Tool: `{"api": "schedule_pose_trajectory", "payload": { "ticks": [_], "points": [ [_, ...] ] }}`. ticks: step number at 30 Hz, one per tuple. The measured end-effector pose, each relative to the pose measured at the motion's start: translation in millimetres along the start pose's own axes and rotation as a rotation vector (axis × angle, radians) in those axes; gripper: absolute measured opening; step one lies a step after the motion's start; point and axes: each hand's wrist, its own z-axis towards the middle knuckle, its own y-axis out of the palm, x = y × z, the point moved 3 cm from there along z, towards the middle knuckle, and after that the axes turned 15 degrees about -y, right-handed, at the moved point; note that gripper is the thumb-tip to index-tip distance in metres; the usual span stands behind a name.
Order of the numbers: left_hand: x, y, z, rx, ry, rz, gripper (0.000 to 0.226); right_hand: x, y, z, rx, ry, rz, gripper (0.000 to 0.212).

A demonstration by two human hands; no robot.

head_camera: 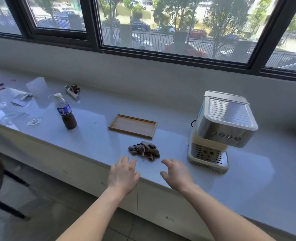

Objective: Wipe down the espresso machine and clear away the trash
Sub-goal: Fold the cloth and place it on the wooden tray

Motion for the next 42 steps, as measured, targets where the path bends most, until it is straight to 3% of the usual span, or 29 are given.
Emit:
{"api": "schedule_pose_trajectory", "payload": {
  "ticks": [8, 14, 17, 21, 24, 31, 36, 42],
  "points": [
    [18, 14, 93, -0.038, -0.038, 0.011, 0.041, 26, -2, 103, -0.020, -0.083, -0.005, 0.037],
    [20, 32, 136, -0.128, -0.044, 0.053, 0.048, 42, 13, 144, -0.109, -0.109, 0.047, 0.046],
    [18, 43, 151, -0.187, -0.019, 0.032, 0.061, 47, 23, 155, -0.165, -0.100, 0.078, 0.061],
    [20, 61, 166, -0.292, 0.077, -0.037, 0.078, 52, 36, 163, -0.228, -0.090, 0.096, 0.098],
    [16, 77, 178, -0.371, 0.167, -0.030, 0.086, 50, 45, 168, -0.223, -0.078, 0.098, 0.107],
    [-3, 94, 199, -0.291, 0.382, 0.032, 0.060, 29, 60, 171, -0.167, -0.002, 0.062, 0.079],
    [-5, 95, 215, -0.362, 0.448, -0.068, 0.041, 21, 59, 176, -0.093, 0.101, 0.056, 0.051],
    [-20, 96, 237, -0.439, 0.437, -0.284, 0.043, 16, 65, 192, -0.073, 0.141, 0.109, 0.044]
  ]
}}
